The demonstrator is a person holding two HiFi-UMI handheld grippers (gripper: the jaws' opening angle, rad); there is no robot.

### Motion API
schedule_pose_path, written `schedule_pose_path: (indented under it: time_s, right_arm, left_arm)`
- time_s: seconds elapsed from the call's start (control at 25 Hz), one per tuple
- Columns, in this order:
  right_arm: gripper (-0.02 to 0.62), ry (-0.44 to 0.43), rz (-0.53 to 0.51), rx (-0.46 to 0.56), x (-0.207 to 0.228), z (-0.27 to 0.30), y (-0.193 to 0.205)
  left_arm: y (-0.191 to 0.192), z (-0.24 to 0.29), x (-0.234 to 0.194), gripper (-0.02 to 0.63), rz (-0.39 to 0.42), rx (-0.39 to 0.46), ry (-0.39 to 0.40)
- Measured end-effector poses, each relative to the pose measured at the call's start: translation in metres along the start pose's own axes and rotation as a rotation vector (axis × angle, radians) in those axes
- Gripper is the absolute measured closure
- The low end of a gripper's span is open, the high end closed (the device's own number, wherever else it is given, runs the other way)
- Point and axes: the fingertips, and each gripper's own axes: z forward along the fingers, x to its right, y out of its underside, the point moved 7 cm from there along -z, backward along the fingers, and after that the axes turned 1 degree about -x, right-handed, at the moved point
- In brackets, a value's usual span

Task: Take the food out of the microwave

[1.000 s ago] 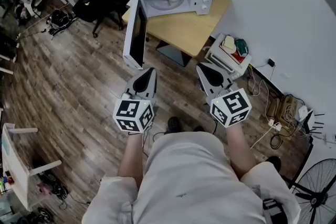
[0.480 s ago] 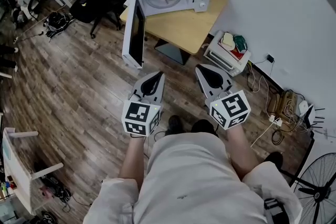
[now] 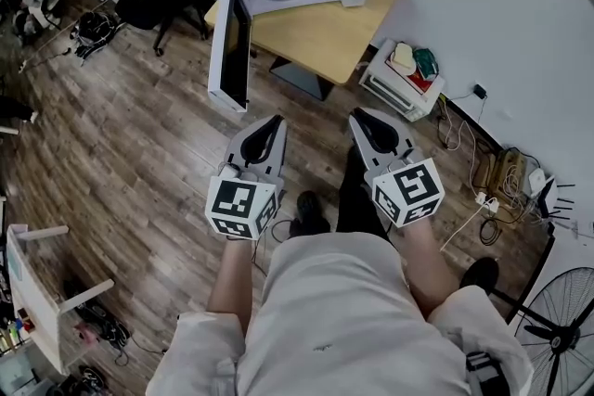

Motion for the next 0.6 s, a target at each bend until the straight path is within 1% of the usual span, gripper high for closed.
schedule_pose_path:
  time_s: [0.08,0.16,0.32,0.4,0.44,0.52,0.6]
  right_arm:
    - [0.572,-0.016,0.001,-0.001,0.007,0.006,0.001]
    - [0.558,-0.030,0.001,0.003,0.016,0.012,-0.002]
    - [0.509,-0.045,0.006,0.013,0.041,0.024,-0.011]
    - [0.504,-0.051,0.012,0.015,0.056,0.032,-0.015]
    - [0.490,-0.057,0.014,0.016,0.064,0.036,-0.016]
    - [0.457,-0.074,0.014,0.015,0.079,0.044,-0.020]
    - [0.445,-0.089,0.012,0.015,0.096,0.054,-0.024]
  left_arm:
    - [-0.002,0.007,-0.003,0.592,-0.004,0.010,-0.011]
    - [-0.004,0.015,-0.006,0.558,-0.016,0.015,-0.020]
    - [-0.015,0.036,-0.008,0.527,-0.020,0.018,-0.037]
    - [-0.020,0.050,-0.008,0.501,-0.023,0.019,-0.034]
    - [-0.022,0.057,-0.008,0.490,-0.023,0.019,-0.033]
    - [-0.028,0.073,-0.008,0.482,-0.018,0.018,-0.036]
    - [-0.033,0.091,-0.009,0.477,-0.009,0.008,-0.047]
